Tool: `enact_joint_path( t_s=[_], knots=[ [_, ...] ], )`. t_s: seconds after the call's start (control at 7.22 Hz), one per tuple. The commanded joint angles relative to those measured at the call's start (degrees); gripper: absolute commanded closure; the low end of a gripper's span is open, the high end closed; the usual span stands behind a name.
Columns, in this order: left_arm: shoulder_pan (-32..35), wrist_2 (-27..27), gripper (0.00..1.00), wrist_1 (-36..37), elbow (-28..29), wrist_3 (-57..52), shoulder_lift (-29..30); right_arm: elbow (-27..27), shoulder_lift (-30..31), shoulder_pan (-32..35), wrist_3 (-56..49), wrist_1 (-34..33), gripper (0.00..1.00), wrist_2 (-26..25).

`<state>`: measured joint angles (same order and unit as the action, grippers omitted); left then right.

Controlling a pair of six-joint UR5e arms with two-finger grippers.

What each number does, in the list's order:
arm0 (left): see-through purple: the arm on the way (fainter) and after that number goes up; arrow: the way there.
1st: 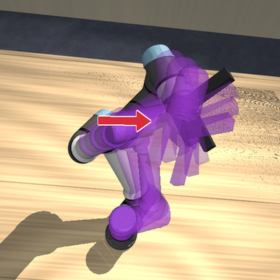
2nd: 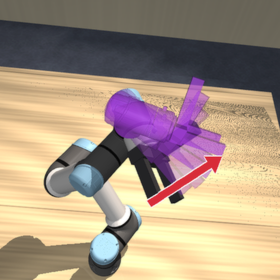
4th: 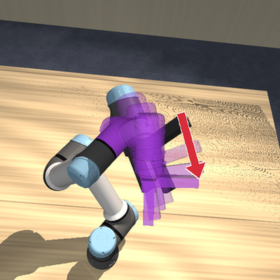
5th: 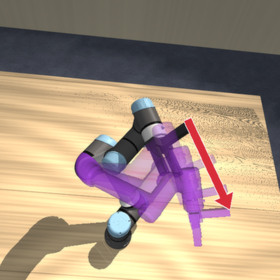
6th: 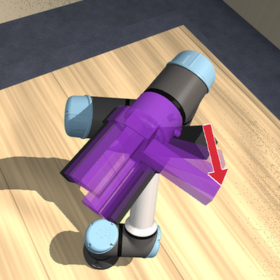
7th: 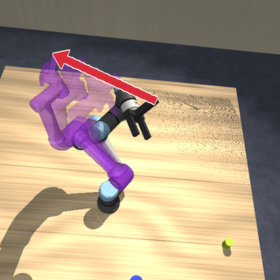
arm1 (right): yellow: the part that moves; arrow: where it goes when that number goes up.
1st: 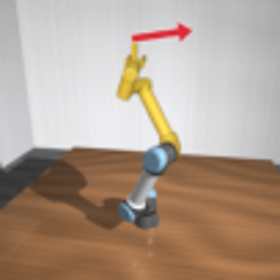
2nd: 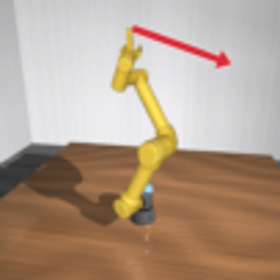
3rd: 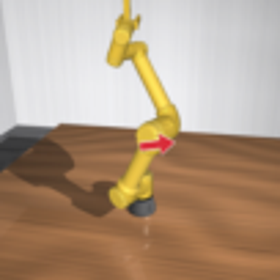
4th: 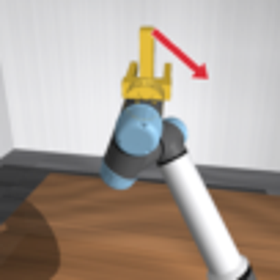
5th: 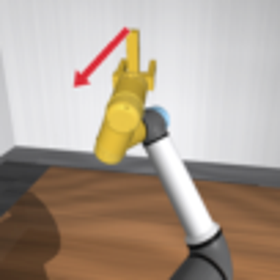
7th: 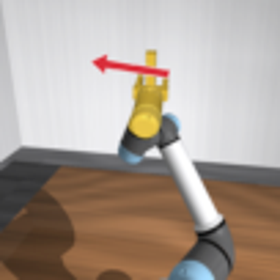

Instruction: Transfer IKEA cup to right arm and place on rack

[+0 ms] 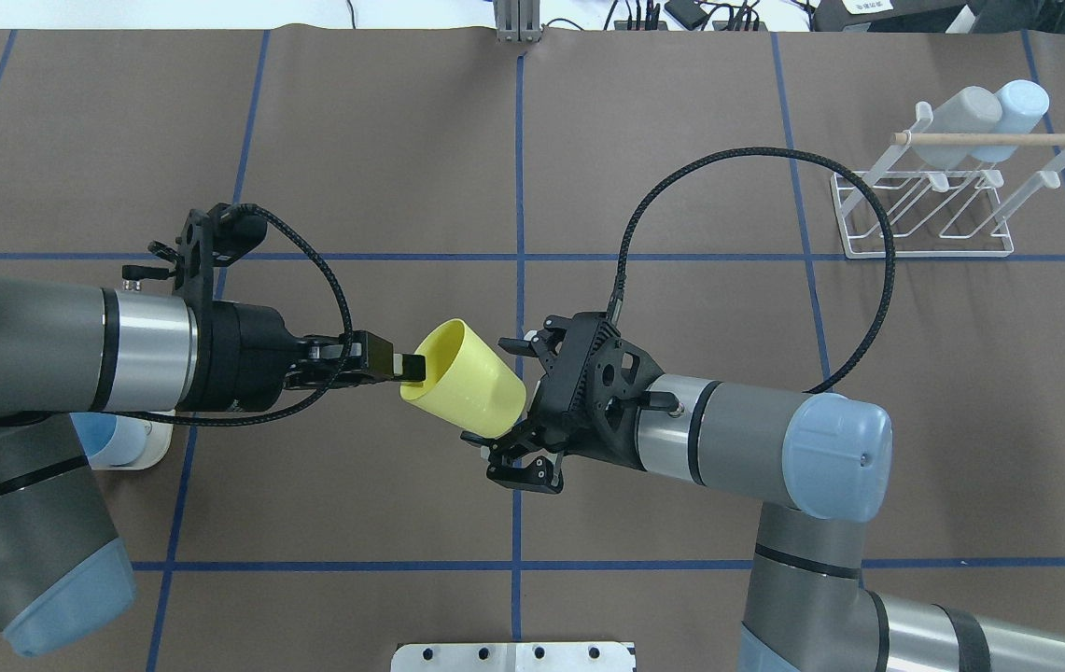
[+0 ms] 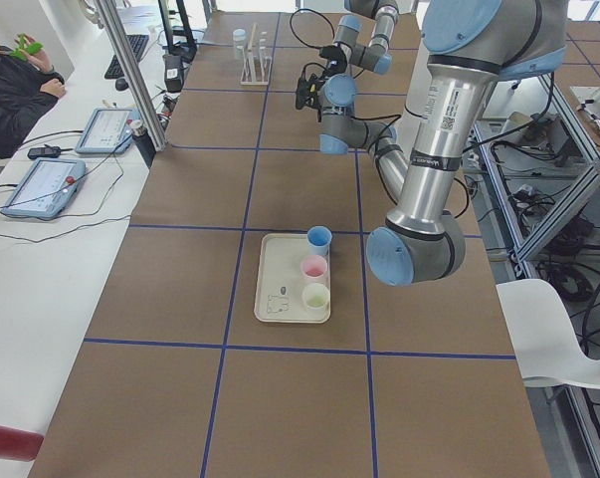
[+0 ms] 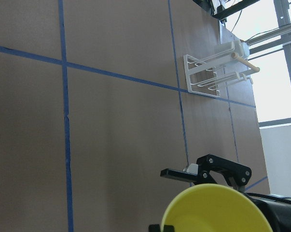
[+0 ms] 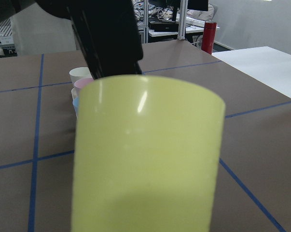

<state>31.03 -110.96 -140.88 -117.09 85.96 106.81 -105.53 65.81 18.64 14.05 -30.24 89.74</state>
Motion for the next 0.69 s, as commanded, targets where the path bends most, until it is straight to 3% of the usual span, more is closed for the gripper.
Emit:
enact_joint_path(
  t_s=[0.0, 0.14, 0.55],
  knots=[
    [-0.27, 0.31, 1.0, -0.01, 0.36, 0.0, -0.02, 0.49, 0.11, -0.45, -0.08, 4.97, 0.04, -0.09],
    [-0.27, 0.22, 1.0, -0.1, 0.8, -0.18, 0.06, 0.59, 0.72, -0.89, -0.08, 7.88, 0.04, -0.18],
    [-0.27, -0.3, 1.0, -0.45, 0.72, -0.35, -0.02, 0.59, 0.72, -1.07, -0.08, 8.09, 0.09, -0.18]
  ],
)
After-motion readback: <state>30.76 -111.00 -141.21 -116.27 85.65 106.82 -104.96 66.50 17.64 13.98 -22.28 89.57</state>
